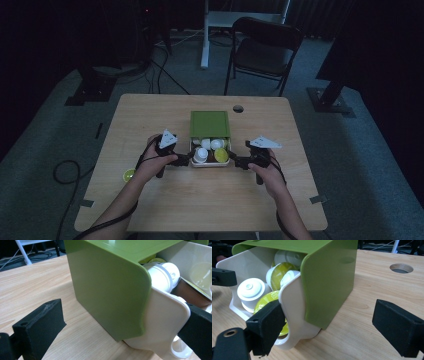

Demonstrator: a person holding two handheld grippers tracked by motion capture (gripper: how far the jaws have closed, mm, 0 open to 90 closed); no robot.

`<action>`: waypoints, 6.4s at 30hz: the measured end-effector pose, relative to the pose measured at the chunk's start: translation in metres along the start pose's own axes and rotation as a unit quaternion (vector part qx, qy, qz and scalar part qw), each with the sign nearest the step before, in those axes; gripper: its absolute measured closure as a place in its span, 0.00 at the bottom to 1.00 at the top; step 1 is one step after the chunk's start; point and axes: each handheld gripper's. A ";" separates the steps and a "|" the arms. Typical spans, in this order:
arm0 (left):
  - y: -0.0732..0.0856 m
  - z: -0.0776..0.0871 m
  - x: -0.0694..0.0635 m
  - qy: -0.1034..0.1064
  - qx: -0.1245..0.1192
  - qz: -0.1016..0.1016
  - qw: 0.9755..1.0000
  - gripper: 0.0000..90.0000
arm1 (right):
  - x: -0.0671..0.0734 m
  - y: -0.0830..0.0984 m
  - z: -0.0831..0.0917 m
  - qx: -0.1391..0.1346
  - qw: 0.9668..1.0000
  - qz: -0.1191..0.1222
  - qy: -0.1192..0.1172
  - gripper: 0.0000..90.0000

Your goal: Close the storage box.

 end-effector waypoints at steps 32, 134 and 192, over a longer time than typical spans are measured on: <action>-0.011 -0.015 0.015 -0.021 0.008 0.005 1.000 0.00 | -0.007 -0.011 -0.017 0.002 1.000 0.002 0.027 0.12; 0.031 0.142 0.055 -0.108 -0.005 0.043 0.993 0.00 | -0.048 0.057 0.126 -0.028 0.984 -0.052 0.168 0.12; 0.136 0.179 0.072 -0.243 0.154 0.128 0.949 0.00 | -0.060 0.100 0.129 0.127 0.955 -0.077 0.256 0.12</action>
Point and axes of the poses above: each handheld gripper's, and its own axes: z roughly backward along the jaws, y roughly out of its underside, x roughly to its left, and after that the axes turned 3 degrees about -x, right-handed
